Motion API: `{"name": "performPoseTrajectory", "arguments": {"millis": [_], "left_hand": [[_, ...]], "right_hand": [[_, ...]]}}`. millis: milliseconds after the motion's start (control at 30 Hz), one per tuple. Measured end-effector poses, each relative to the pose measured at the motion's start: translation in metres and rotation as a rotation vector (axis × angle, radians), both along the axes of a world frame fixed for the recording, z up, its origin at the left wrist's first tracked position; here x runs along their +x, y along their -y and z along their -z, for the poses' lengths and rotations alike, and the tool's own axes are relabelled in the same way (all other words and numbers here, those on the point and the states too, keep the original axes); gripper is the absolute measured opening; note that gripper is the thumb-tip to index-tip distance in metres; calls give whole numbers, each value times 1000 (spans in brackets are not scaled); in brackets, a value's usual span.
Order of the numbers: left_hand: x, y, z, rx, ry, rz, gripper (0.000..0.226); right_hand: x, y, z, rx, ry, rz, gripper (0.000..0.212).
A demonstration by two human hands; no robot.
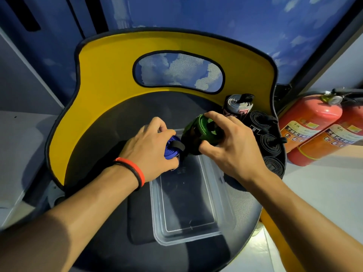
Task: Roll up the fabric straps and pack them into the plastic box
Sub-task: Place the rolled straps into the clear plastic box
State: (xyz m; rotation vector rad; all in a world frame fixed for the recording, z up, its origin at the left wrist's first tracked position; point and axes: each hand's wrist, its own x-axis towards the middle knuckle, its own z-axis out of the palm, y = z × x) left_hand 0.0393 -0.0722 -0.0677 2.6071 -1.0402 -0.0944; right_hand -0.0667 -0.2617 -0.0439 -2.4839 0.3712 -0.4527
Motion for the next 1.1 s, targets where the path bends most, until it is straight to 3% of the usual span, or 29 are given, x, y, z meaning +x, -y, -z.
{"name": "performPoseTrajectory", "arguments": {"millis": [167,467,700,933,1100], "left_hand": [[3,3,0,25,19,13,62],[6,0,1,-33,15,21,65],[0,2,7,61,77,17,65],[2,-3,9,38,96,74,68],[9,-16,6,-43,-6,127,73]], "right_hand": [[0,-11,6,-187,-131,-61,67],[1,-15,31,-417,-126,-31,51],[7,-26,41,-656,-182,18,48],[-3,-30,39,-609,-226,-5,67],[-27,-28,26,-413,-173,-21,70]]}}
